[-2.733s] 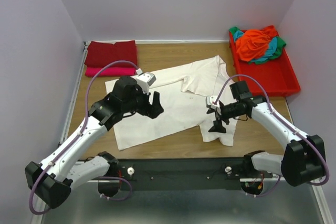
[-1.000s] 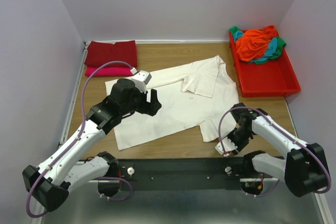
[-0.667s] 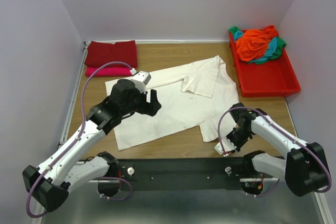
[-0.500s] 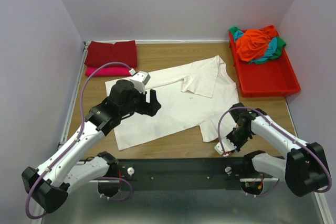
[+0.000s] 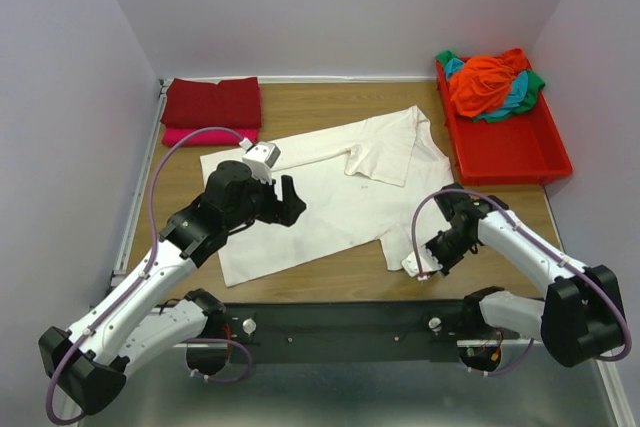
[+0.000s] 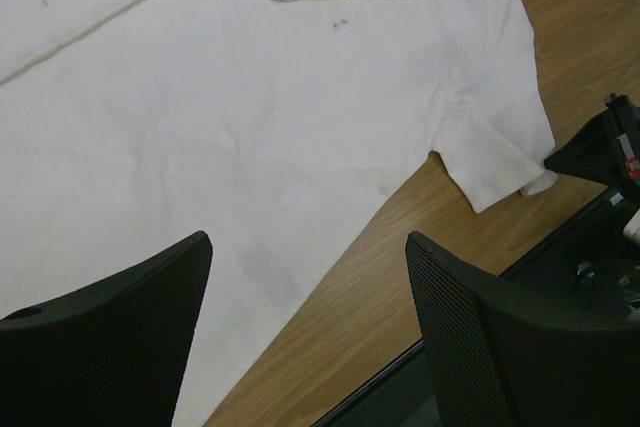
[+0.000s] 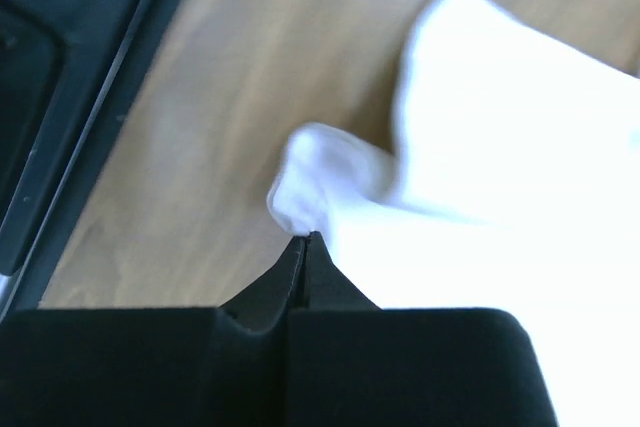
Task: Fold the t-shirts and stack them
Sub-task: Fold the tshirt
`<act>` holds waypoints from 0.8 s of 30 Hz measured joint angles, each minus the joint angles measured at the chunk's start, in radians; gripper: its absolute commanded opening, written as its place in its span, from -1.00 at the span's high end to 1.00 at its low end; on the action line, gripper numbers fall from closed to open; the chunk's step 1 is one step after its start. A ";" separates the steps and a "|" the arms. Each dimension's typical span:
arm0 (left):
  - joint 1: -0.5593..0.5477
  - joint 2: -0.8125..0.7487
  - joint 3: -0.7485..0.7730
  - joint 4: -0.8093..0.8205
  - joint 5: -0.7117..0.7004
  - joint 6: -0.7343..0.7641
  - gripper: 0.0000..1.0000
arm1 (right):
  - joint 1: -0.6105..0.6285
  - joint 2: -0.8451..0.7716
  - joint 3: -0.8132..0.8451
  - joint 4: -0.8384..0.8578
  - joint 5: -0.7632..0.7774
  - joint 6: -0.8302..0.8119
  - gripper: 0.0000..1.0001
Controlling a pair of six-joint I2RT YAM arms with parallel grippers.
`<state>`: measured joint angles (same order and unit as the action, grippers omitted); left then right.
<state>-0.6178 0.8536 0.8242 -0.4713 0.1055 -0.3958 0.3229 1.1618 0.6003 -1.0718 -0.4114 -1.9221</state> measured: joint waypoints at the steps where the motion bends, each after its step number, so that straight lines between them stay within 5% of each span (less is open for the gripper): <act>1: 0.000 -0.003 -0.006 0.004 -0.001 -0.012 -0.72 | 0.001 0.002 0.020 0.001 -0.009 0.017 0.99; 6: 0.000 -0.011 -0.027 0.031 -0.022 -0.068 -0.97 | 0.003 -0.002 0.106 0.001 -0.048 0.156 0.99; 13: 0.003 0.005 -0.070 0.070 -0.050 -0.197 -0.97 | 0.003 -0.071 0.162 0.033 -0.049 0.443 0.99; 19: 0.009 0.022 -0.102 0.098 -0.049 -0.370 -0.53 | 0.003 -0.167 0.168 0.162 0.023 0.742 0.99; 24: 0.009 0.078 -0.114 0.050 -0.059 -0.531 -0.53 | -0.009 -0.212 0.166 0.323 0.096 0.961 0.99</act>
<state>-0.6086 0.9318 0.7105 -0.4210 0.0467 -0.9264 0.3141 0.9501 0.7658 -0.7490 -0.3157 -0.9615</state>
